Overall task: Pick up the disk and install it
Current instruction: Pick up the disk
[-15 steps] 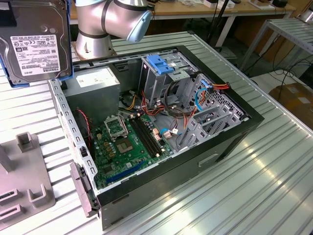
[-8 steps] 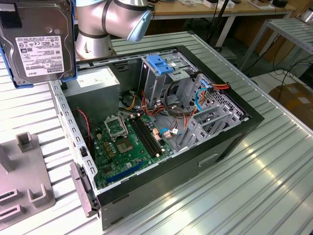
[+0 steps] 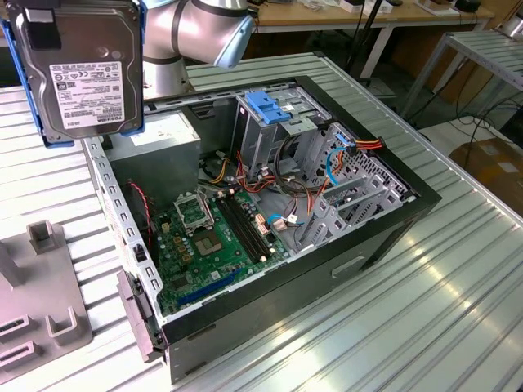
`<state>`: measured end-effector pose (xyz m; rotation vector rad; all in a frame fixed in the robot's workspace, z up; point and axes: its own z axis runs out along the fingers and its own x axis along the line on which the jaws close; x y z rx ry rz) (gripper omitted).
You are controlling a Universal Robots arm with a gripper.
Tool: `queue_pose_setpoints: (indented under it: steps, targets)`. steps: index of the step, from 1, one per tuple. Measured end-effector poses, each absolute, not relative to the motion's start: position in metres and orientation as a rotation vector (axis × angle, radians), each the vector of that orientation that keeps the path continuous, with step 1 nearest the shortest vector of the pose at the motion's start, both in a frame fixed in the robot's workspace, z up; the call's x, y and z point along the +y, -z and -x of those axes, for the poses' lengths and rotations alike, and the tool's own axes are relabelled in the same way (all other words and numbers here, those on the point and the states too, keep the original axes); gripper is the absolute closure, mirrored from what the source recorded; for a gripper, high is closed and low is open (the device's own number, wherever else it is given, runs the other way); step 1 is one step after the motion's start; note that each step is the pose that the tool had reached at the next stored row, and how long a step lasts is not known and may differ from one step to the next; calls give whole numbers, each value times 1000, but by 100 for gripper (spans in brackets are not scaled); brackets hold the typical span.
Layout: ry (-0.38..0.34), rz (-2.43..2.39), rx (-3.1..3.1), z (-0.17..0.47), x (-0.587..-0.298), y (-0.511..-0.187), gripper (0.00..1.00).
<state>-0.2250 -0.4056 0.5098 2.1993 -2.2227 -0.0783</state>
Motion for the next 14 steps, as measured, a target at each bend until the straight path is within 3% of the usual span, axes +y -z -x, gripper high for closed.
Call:
queue_pose_setpoints:
  steps: [14]
  targets:
    - [77, -2198, -2223, 217, -411, -510, 63]
